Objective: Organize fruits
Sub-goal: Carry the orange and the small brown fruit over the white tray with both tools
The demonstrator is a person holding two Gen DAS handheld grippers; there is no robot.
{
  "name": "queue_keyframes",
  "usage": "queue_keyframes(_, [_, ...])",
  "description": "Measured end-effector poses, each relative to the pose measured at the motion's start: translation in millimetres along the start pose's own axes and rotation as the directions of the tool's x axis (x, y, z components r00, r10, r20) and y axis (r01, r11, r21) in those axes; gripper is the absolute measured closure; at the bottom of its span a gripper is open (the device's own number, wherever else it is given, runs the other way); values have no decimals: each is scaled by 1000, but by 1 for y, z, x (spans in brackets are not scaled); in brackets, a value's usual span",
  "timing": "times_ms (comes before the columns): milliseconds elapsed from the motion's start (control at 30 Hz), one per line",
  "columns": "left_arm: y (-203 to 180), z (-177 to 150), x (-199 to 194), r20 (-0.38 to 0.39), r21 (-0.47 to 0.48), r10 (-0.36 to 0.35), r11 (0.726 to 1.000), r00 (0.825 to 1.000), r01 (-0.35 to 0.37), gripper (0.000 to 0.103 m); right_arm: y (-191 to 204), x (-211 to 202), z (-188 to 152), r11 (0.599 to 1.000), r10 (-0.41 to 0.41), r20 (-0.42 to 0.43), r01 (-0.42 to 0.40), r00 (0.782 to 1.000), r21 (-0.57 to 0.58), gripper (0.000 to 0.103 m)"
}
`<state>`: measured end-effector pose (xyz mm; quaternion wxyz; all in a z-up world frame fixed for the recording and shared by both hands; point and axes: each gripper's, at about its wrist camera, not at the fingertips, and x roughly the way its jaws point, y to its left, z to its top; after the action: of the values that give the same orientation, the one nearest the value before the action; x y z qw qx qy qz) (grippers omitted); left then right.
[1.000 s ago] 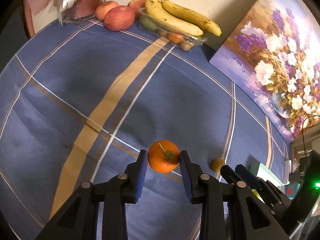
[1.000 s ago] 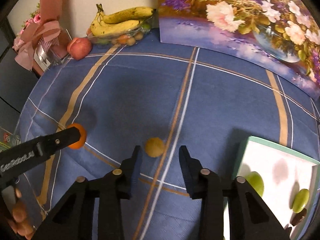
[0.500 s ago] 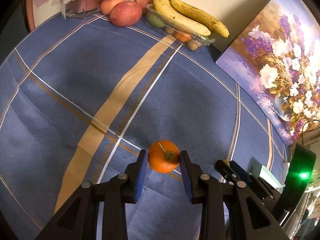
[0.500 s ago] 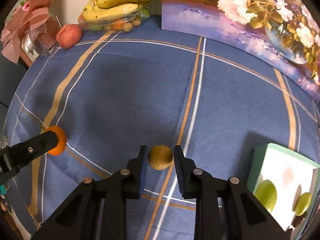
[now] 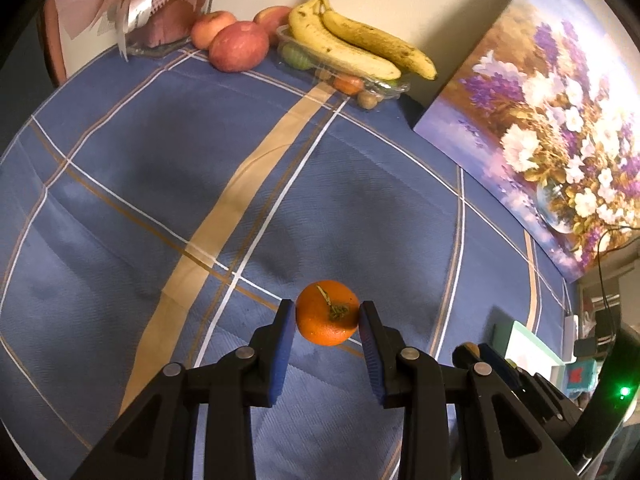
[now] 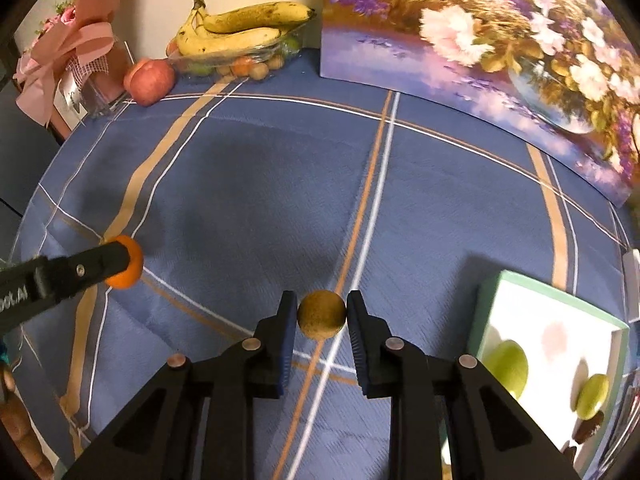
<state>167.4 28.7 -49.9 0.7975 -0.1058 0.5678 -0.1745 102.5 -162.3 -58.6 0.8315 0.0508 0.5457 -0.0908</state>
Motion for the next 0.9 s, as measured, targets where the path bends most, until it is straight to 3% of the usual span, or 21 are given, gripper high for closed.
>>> queue_keyframes(467, [-42,-36,-20,12,142,24,989,1000,-26,68,-35,-35,-47,999,-27,1,27,1000,36,77])
queue_keyframes(800, [-94,-76,-33,-15,252,-41,967,999,44,68,-72,-64,-92,994,4,20,-7,1000,111,76])
queue_keyframes(900, [-114,-90,-31,-37,292,-59,954,998,67,68,-88,-70,-107,992,-22,10,21,1000,126,76])
